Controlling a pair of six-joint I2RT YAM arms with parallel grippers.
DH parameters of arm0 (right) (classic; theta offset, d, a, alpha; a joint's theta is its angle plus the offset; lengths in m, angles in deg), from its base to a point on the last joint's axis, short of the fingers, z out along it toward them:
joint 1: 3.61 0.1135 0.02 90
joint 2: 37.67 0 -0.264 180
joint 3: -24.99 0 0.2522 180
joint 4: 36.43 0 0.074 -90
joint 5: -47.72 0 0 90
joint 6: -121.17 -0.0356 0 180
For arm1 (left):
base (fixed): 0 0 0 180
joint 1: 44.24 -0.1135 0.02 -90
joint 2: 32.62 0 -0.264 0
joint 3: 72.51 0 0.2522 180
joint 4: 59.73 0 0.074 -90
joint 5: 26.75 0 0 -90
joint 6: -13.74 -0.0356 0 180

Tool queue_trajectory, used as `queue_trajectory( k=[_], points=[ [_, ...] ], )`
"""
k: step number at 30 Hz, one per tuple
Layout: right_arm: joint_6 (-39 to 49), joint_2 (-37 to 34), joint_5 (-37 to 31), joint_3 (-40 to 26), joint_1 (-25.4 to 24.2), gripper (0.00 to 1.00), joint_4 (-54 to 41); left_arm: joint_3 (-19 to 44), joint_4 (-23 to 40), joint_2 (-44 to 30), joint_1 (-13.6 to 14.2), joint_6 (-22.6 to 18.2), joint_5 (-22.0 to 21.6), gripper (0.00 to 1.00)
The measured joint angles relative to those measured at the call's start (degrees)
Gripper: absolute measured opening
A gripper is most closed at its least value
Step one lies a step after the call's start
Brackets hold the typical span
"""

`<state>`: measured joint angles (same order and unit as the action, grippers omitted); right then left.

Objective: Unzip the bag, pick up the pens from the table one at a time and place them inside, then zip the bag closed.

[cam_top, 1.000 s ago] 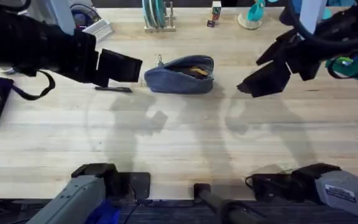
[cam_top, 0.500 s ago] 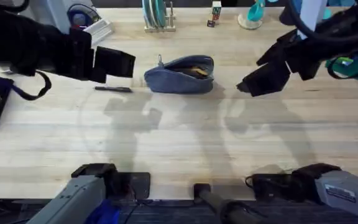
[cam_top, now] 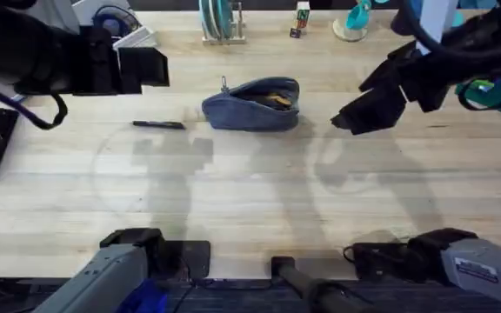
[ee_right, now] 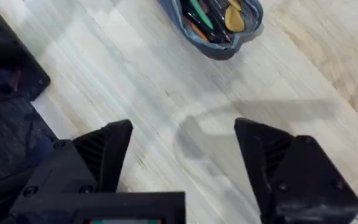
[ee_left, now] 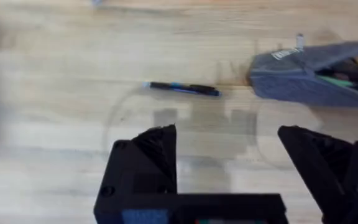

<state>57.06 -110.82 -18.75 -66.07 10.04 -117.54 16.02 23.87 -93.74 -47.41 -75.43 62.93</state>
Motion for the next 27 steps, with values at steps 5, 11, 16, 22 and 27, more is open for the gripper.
queue_trajectory(
  k=[5,11,16,22,27],
  points=[
    [0.0,0.0,0.0,0.0,0.0,0.997,0.0,0.0,0.0,-1.5,-1.2,7.1,-2.5,0.995],
    [0.0,0.0,0.0,0.0,0.0,0.998,0.0,0.0,1.0,-2.2,-1.2,18.0,-5.7,0.995],
    [0.0,0.0,0.0,0.0,0.0,0.998,0.0,0.0,1.3,-3.8,-1.2,26.6,-7.5,0.996],
    [0.0,0.0,0.0,0.0,0.0,0.998,0.0,0.0,1.3,-8.0,-1.2,36.3,-8.5,0.996],
    [0.0,0.0,0.0,0.0,0.0,0.998,0.0,0.0,1.4,-12.1,-1.2,47.7,-8.5,0.995]
  ],
)
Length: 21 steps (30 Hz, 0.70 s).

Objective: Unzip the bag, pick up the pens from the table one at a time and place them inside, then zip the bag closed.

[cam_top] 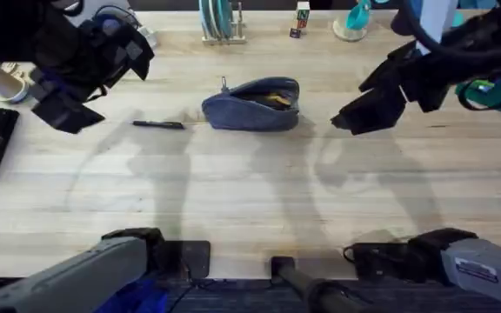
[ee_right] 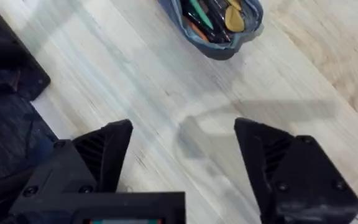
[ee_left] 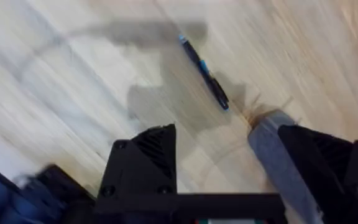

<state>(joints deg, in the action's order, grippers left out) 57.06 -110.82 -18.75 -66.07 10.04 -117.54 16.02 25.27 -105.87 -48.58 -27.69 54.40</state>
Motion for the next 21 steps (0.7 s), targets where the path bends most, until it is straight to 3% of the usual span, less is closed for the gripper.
queue_trajectory(
  k=[3,7,21],
  points=[
    [0.0,0.0,0.0,0.0,0.0,0.998,0.0,0.0,0.5,-2.1,0.0,6.6,0.0,0.995],
    [0.0,0.0,0.0,0.0,0.0,0.998,0.0,0.0,0.5,-4.7,0.0,12.2,0.0,0.995],
    [0.0,0.0,0.0,0.0,0.0,0.998,0.0,0.0,-1.1,-16.1,-0.7,18.2,0.0,0.993]
  ],
)
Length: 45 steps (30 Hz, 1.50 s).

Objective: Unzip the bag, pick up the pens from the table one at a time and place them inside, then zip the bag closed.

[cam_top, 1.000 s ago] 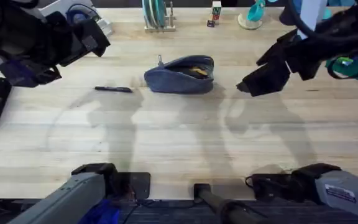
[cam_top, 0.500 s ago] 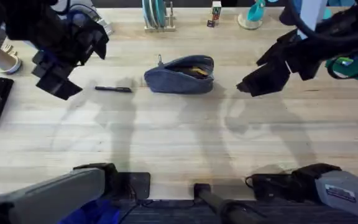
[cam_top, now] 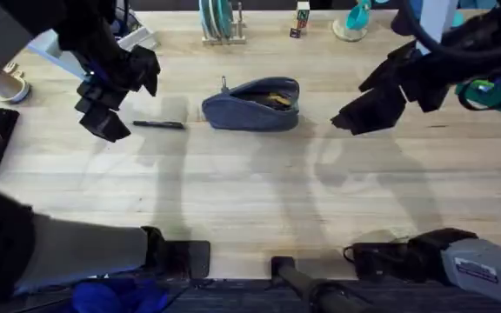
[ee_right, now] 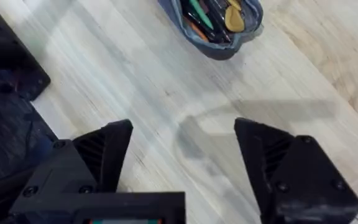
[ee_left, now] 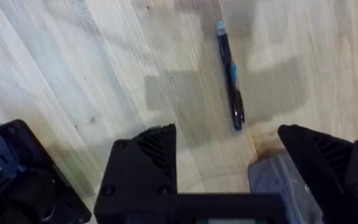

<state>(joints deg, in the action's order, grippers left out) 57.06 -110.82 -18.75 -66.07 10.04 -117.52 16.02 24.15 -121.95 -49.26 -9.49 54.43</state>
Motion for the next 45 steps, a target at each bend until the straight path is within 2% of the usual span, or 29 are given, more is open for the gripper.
queue_trajectory(
  k=[5,9,12,20,23,30,33,37,39,42,45],
  points=[
    [0.0,0.0,0.0,0.0,0.0,0.998,0.0,-0.5,-2.8,-3.6,-0.6,0.1,0.1,0.993],
    [0.0,0.0,0.0,0.0,0.0,0.998,0.0,-4.3,-7.2,-5.4,-1.4,0.1,1.8,0.993],
    [0.0,0.0,0.0,0.0,0.0,0.998,0.0,-8.3,-12.5,-6.1,-2.8,-0.8,4.0,0.996],
    [0.0,0.0,0.0,0.0,0.0,0.997,0.0,-13.5,-17.5,-6.3,-6.4,-2.2,5.8,0.993],
    [0.0,0.0,0.0,0.0,0.0,0.998,0.0,-15.3,-20.5,-6.3,-6.5,-2.7,6.1,0.982],
    [0.0,0.0,0.0,0.0,0.0,0.998,0.0,-16.1,-21.5,-5.7,-6.5,-2.9,6.0,0.973],
    [0.0,0.0,0.0,0.0,0.0,0.998,0.0,-16.2,-21.3,-5.7,-6.6,-3.0,5.9,0.907],
    [0.0,0.0,0.0,0.0,0.0,0.998,0.0,-16.3,-21.1,-5.6,-6.6,-3.0,5.7,0.871],
    [0.0,0.0,0.0,0.0,0.0,0.998,0.0,-16.4,-21.2,-5.6,-6.6,-3.3,5.7,0.773],
    [0.0,-0.1,0.0,0.0,0.0,0.998,0.0,-16.4,-21.6,-5.6,-6.6,-4.1,5.8,0.551],
    [0.0,-0.8,0.0,0.0,0.0,0.998,0.0,-16.4,-21.9,-5.6,-6.5,-4.4,5.9,0.371]
  ],
)
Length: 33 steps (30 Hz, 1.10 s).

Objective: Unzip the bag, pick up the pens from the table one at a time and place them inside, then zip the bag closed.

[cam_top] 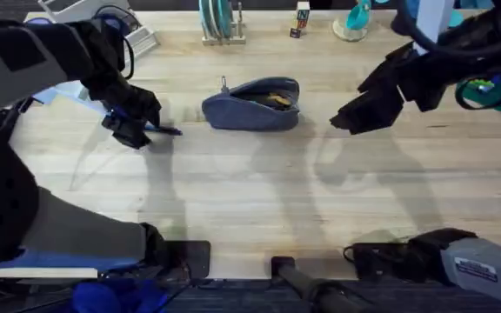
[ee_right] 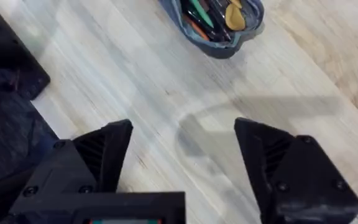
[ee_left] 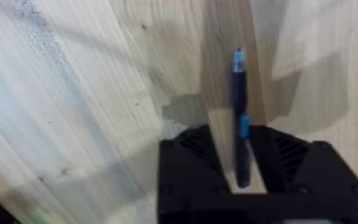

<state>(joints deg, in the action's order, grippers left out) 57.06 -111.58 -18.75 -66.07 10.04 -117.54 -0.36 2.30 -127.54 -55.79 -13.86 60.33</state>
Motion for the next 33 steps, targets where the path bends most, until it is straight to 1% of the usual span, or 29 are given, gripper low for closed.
queue_trajectory(
  k=[3,5,6,7,25,33],
  points=[
    [0.0,-0.5,0.0,0.0,0.0,0.998,0.0,0.0,-0.5,0.0,0.0,-0.1,0.3,0.228],
    [0.0,-0.5,0.0,0.0,0.0,0.998,0.0,0.0,-1.0,0.0,0.0,-0.1,0.5,0.1],
    [0.0,-0.5,0.0,0.0,0.0,0.998,0.0,0.0,-1.1,0.0,0.0,-0.2,0.3,0.059],
    [0.0,-0.5,0.0,0.0,0.0,0.998,0.0,0.0,-1.1,0.0,0.0,-0.2,0.3,0.048],
    [0.0,-0.5,0.0,0.0,0.0,0.998,-0.1,0.1,-1.0,0.1,-0.1,-0.3,0.3,0.04],
    [0.0,-0.5,0.0,0.0,0.0,0.997,-0.1,0.5,0.0,0.2,-0.1,-4.0,0.6,0.04]
  ],
)
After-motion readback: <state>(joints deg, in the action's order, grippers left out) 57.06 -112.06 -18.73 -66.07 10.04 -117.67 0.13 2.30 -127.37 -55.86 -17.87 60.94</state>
